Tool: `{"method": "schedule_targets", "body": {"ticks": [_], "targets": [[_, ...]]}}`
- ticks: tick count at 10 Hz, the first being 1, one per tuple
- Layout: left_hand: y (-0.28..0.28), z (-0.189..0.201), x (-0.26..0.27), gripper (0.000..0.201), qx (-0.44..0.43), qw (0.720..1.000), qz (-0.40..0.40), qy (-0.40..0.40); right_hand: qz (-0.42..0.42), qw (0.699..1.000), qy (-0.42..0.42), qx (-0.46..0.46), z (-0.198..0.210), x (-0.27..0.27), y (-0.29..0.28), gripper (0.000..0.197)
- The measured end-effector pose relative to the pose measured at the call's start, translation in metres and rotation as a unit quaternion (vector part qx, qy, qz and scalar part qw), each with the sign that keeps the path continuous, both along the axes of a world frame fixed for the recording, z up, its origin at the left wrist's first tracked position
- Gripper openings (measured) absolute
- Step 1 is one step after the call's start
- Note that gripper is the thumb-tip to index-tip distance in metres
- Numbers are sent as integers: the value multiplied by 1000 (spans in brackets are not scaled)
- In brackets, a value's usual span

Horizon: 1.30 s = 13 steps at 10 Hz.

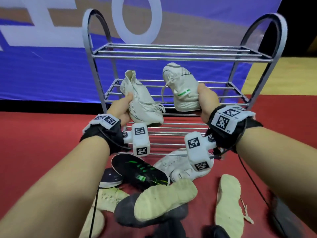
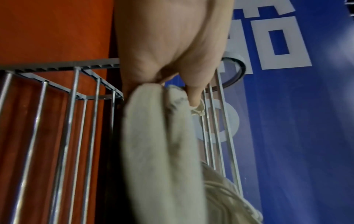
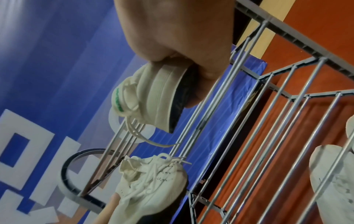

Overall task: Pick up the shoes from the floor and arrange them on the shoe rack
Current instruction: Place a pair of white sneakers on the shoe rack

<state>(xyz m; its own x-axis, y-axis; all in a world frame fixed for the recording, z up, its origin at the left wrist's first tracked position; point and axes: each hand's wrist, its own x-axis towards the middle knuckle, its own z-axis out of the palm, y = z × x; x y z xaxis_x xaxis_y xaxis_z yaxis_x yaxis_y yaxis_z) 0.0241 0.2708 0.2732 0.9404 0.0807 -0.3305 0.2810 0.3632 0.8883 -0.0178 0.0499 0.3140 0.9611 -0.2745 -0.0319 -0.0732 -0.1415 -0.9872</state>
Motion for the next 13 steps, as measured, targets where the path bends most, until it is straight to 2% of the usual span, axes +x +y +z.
{"method": "schedule_targets", "body": {"ticks": [1, 2, 3, 4, 5, 6, 7, 8, 9, 10, 11, 13], "targets": [[3, -25, 9, 40, -41, 999, 19, -25, 1, 1000, -13, 6, -24, 29, -1, 30], [10, -40, 28, 46, -48, 998, 13, -44, -1, 999, 3, 41, -43, 49, 3, 23], [13, -38, 38, 48, -75, 995, 7, -64, 9, 996, -1, 86, -54, 62, 11, 35], [13, -35, 43, 41, -107, 990, -9, -89, -16, 994, 13, 106, -66, 80, 16, 42], [13, -32, 43, 34, -149, 985, -5, -85, -30, 992, 25, 116, -85, 100, 18, 35], [10, -25, 36, 36, -150, 985, 0, -80, -4, 994, 35, 103, -88, 105, 20, 50], [7, -23, 27, 27, -118, 993, 1, -27, 14, 995, 55, 76, -72, 94, 25, 57], [11, -17, 14, 38, -22, 992, -109, 50, 21, 987, 103, 119, -65, 87, 23, 47], [9, -8, 3, 18, 12, 987, -147, 69, 64, 981, 124, 138, -64, 78, 23, 42], [2, 3, -3, 10, 13, 993, -102, 50, 35, 983, 85, 161, -66, 80, 29, 46], [6, 9, 4, 10, 56, 996, -61, 21, 14, 985, 46, 168, -66, 83, 38, 45], [24, 13, 20, 15, 76, 996, -39, 1, -17, 978, -21, 204, -67, 97, 52, 34]]}}
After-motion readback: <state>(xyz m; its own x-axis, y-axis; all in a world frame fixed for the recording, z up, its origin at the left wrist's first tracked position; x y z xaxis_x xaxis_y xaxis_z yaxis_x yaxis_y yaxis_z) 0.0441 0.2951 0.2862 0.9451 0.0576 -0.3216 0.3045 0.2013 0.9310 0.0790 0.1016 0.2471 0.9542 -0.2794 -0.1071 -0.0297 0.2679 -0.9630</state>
